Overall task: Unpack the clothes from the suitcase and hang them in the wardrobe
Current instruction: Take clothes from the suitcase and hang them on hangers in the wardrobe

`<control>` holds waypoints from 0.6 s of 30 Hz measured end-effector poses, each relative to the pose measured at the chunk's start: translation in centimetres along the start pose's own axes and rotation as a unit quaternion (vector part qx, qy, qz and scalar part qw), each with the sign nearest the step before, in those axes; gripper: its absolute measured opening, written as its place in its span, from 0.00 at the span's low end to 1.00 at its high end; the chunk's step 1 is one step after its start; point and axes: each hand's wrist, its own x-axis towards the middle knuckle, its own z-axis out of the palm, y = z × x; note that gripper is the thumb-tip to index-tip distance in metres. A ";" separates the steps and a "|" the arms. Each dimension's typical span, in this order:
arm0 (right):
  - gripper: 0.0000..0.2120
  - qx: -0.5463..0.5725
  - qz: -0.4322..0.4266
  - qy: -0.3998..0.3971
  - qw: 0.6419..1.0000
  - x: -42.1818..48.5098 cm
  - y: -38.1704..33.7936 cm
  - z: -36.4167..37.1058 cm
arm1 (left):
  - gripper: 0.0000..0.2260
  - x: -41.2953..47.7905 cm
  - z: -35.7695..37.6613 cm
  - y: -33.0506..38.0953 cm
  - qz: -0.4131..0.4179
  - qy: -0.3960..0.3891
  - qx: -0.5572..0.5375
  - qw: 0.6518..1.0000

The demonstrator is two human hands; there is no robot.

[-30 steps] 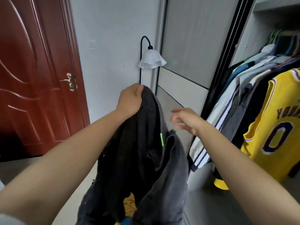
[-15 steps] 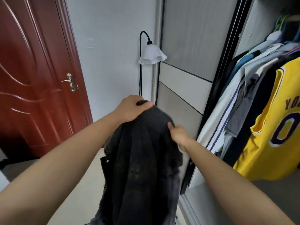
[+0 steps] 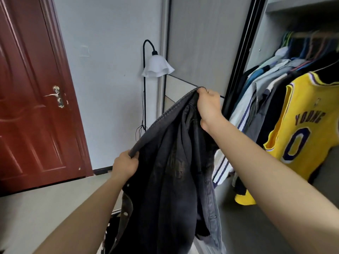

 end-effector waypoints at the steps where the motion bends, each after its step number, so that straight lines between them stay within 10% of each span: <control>1: 0.19 -0.020 -0.001 0.013 1.000 0.3 0.3 -1.0 | 0.16 0.3 0.1 0.7 -0.018 -0.015 -0.043 0.999; 11: 0.15 -0.343 0.018 0.100 0.934 3.6 0.9 -17.0 | 0.15 -0.7 1.6 19.5 -0.030 -0.197 -0.365 0.909; 18: 0.19 -0.619 0.153 0.019 0.770 2.0 -1.6 -28.8 | 0.12 -6.5 5.0 32.6 0.087 -0.339 -0.312 0.883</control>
